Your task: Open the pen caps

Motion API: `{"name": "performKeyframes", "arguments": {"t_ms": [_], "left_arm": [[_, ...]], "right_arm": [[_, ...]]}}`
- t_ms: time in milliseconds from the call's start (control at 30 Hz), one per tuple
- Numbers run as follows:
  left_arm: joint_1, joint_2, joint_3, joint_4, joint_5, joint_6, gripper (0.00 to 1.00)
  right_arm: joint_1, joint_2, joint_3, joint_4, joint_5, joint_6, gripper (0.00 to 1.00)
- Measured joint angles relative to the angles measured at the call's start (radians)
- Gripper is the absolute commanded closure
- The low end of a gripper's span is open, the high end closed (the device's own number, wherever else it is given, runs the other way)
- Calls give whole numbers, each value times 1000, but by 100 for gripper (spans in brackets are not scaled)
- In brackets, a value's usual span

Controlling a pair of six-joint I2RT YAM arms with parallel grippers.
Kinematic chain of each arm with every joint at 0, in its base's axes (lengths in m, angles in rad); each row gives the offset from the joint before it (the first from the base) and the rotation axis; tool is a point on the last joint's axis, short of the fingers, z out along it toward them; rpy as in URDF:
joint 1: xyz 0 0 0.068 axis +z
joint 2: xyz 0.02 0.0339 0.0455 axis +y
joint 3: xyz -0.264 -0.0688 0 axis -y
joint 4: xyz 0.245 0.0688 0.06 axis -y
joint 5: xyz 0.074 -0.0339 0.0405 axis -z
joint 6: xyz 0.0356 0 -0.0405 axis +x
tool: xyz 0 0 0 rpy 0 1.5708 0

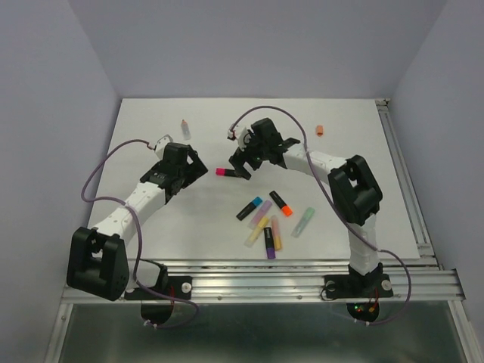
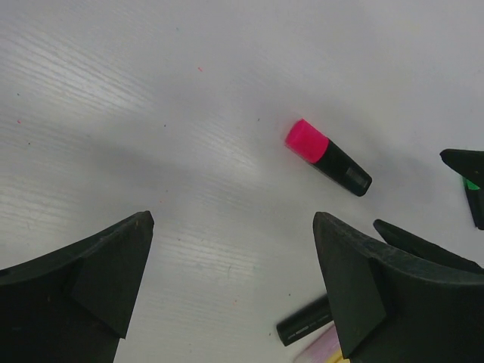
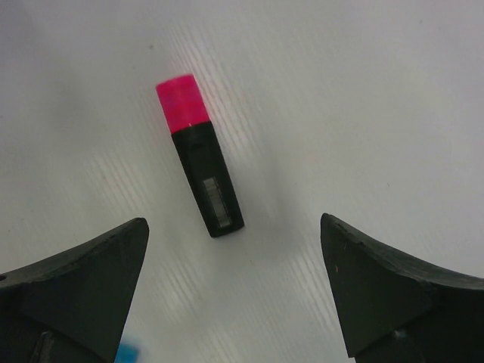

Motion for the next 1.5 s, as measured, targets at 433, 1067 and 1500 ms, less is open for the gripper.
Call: {"name": "performKeyframes", "arguments": {"t_ms": [433, 1067, 1500], "left_arm": [[0, -43, -9, -69, -89, -40, 1], [0, -43, -10, -71, -107, -44, 1], [0, -45, -10, -77, -115, -36, 1]], "right_arm": [[135, 301, 417, -103, 32, -65, 14], [137, 371, 462, -203, 42, -92, 73], [145, 281, 294, -78, 67, -12, 99]]}}
